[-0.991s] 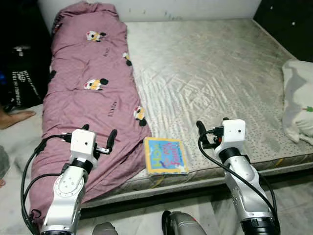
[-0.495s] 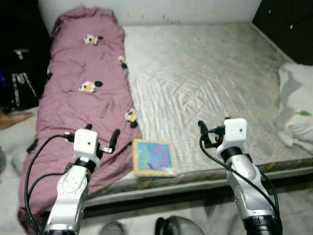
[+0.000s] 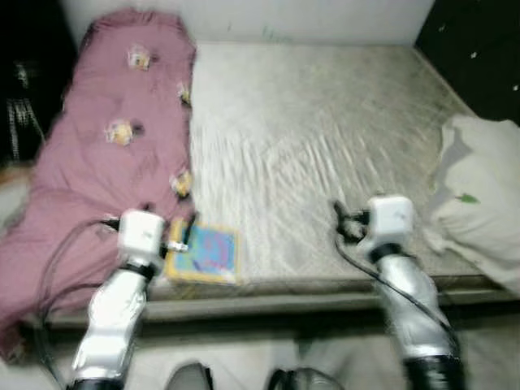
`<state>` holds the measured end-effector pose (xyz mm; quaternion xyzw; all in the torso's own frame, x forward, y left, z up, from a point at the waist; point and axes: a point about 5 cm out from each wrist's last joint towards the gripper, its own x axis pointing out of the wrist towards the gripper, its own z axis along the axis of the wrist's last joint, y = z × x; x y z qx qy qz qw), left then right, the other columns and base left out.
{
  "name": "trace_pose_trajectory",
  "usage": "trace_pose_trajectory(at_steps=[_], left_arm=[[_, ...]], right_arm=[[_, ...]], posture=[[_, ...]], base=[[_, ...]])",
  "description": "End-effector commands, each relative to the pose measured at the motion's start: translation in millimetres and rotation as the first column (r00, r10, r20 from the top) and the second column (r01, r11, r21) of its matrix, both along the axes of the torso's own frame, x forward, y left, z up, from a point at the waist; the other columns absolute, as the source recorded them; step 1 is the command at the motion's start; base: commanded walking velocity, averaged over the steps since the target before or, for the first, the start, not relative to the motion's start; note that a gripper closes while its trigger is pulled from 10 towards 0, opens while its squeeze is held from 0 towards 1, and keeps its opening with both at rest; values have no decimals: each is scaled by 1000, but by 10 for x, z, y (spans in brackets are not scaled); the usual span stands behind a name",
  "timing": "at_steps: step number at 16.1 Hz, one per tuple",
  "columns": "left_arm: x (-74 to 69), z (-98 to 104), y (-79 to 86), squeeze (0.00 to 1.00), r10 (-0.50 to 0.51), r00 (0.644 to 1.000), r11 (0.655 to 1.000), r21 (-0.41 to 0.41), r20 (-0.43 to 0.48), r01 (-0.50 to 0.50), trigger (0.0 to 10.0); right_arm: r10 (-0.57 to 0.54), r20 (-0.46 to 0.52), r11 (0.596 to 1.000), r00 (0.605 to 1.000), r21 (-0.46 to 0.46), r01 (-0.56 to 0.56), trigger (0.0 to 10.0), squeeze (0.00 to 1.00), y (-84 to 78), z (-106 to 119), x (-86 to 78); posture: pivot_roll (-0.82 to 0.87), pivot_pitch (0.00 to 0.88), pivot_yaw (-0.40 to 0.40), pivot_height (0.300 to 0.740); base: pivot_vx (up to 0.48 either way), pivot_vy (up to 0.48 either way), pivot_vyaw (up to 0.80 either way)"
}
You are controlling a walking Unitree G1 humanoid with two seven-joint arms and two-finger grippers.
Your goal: Clean up the room
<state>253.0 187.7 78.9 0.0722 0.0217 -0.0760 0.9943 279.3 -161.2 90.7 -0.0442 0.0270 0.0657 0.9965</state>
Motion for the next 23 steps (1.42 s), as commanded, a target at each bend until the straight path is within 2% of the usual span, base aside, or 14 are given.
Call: trace_pose_trajectory(at_steps=[1,4,7,10,12,14,16,19,23], left_arm=[[2,2,-31,0,-4,1000,1000,-5,3,4,10000],[-7,-8,-19,0,9,1000,1000,-28,-1,-9,10000],[1,-8,52,0,19,1000,1000,3,3,-19,10000],[67,20,132,0,20,1000,1000,4,-1,-20,10000],[118,-9,131,0,-10,999,1000,-19,-49,9,10000],[156,5,145,0,-39,998,999,-23,-51,38,10000],[195,43,153,0,-23,999,999,-23,-34,22,10000],[154,52,31,0,-50,999,998,-29,-14,49,10000],[115,32,-24,0,-58,998,998,-39,-10,58,10000]], right_arm=[[-10,11,1000,1000,-17,10,10000,0,-67,29,5],[-10,10,1000,1000,-11,10,10000,0,-65,21,0],[-10,11,1000,1000,1,10,10000,0,-60,18,0],[-13,21,1000,1000,20,13,10000,0,-61,38,11],[-4,20,1000,1000,0,4,10000,0,-53,33,6],[3,25,1000,1000,-4,-3,10000,0,-41,43,10],[-4,23,1000,1000,1,4,10000,0,-54,35,12],[-10,21,1000,1000,7,9,10000,0,-58,30,11],[-12,20,1000,1000,11,11,10000,0,-60,27,15]], posture=[[29,92,-34,740],[31,90,-34,740],[32,90,-35,740],[30,91,-36,740],[27,90,-37,740],[23,89,-38,740],[21,82,-38,740],[19,78,-40,740],[20,78,-40,740]], base=[[0,-390,0],[0,-127,0],[0,0,0],[0,0,0],[0,0,0],[0,0,800],[0,0,800],[0,0,304],[0,-188,0]])
